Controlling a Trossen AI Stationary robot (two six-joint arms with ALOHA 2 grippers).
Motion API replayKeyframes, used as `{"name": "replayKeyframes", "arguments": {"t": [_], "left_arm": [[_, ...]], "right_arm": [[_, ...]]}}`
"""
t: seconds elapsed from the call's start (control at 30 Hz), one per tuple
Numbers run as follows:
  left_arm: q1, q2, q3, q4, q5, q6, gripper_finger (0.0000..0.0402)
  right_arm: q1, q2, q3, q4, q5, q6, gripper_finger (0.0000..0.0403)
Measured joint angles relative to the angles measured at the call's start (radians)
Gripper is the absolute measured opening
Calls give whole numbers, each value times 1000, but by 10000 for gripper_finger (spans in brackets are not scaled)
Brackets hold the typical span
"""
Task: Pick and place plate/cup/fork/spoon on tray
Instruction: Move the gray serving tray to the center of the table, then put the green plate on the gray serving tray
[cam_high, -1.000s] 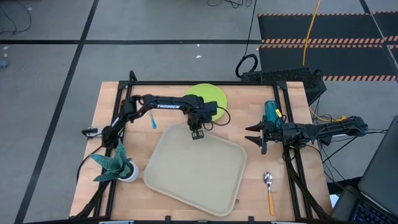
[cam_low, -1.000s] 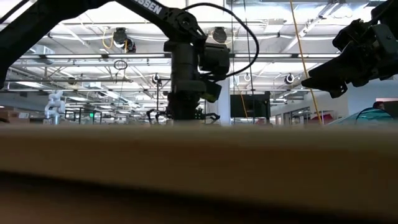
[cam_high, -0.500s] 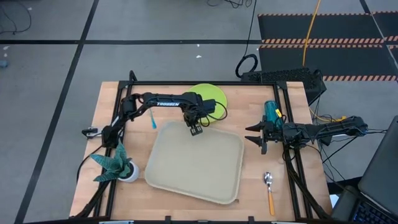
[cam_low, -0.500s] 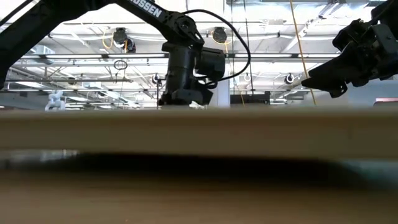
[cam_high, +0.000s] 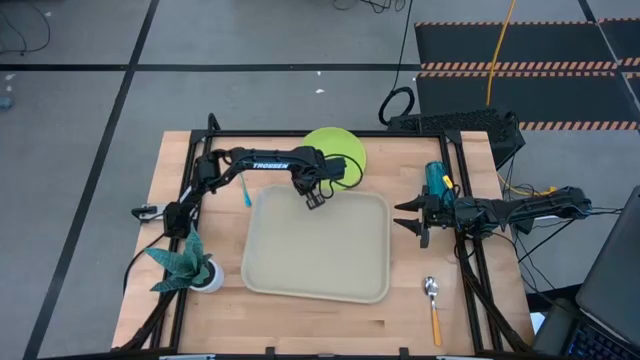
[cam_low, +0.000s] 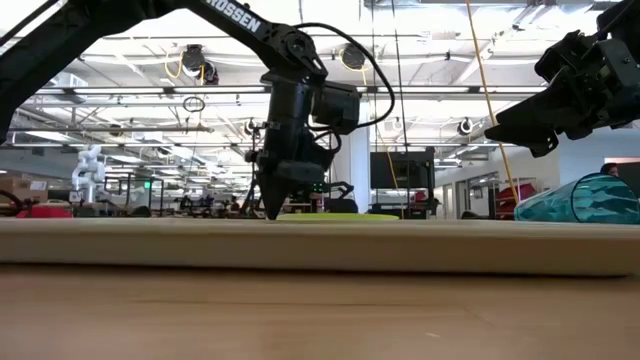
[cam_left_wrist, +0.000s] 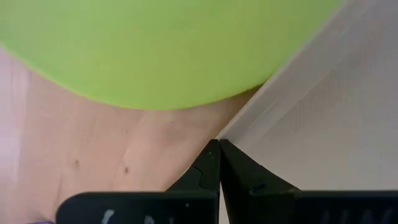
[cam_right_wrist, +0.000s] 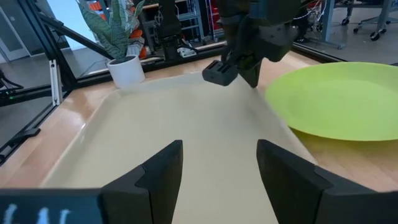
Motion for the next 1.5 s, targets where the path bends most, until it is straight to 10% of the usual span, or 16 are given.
{"name": "replayKeyframes", "arguments": {"t": [0.6, 1.03, 1.5], "left_arm": [[-22, -37, 3, -4, 35, -193, 3], [35, -288, 8, 173, -134, 43, 53], [343, -143, 6, 190, 354, -7, 250]], "right_arm": [[0, 0, 0, 0, 0, -4, 199], [0, 0, 0, 15, 0, -25, 199], [0, 1, 0, 14, -52, 0, 199]]}}
